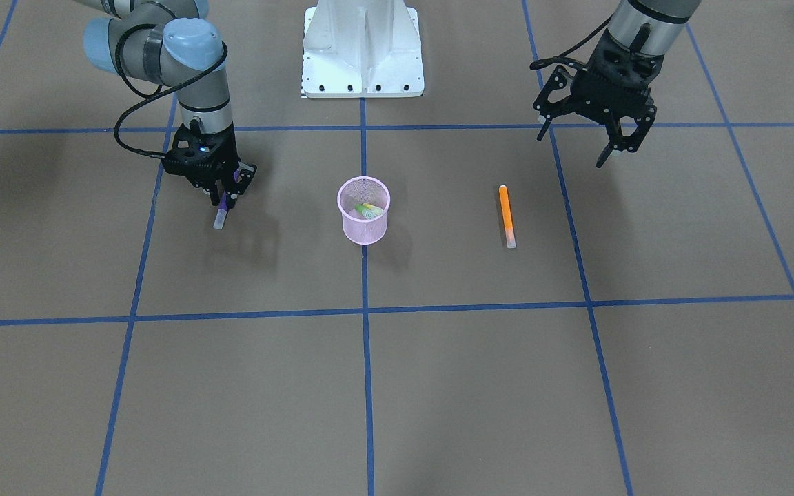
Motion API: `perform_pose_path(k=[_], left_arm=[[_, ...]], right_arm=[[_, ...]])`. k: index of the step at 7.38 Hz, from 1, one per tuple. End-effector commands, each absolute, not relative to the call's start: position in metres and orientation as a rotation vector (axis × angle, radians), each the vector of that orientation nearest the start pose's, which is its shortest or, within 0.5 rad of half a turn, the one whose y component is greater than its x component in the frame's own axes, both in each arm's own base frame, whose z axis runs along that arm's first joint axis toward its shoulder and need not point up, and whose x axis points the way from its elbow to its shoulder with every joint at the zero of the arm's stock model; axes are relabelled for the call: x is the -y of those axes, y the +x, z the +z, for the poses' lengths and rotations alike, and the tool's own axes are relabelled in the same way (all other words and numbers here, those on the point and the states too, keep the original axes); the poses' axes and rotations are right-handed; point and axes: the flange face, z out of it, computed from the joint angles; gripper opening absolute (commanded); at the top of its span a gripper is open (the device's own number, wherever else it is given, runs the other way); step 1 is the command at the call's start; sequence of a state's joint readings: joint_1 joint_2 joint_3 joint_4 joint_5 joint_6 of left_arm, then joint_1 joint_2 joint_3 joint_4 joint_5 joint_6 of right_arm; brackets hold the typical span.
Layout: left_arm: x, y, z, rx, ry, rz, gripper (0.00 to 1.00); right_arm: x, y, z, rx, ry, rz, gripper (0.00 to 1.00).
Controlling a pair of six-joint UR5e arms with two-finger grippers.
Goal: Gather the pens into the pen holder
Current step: 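Lower the right gripper onto the purple marker and close it, then lift the purple marker with the right gripper and carry it over the cup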
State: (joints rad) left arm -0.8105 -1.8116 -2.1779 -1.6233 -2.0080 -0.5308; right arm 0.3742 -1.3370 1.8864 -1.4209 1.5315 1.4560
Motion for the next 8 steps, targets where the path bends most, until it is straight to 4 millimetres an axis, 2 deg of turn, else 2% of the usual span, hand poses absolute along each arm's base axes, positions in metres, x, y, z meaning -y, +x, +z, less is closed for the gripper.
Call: perform_pose_path(k=[1,4,5,7,8], left_arm=[[0.420,0.275,0.259,-0.863,0.465,0.408,1.00],[0.423,0.278,0.260,-0.862,0.462,0.409,1.00],[0.424,0.279,0.259,-0.863,0.463,0.411,1.00],[0.424,0.280,0.260,-0.864,0.460,0.410,1.00],[0.424,0.280,0.260,-0.864,0.459,0.408,1.00]], right_arm=[[0.338,-0.482,0.382,0.672,0.209,0.266,0.00],[0.351,-0.457,0.346,0.721,0.293,0.315,0.00],[0.363,-0.453,0.322,0.729,0.424,0.368,0.00],[0.370,-0.456,0.274,0.781,0.550,0.437,0.00],[0.367,-0.459,0.267,0.759,0.629,0.458,0.00]])
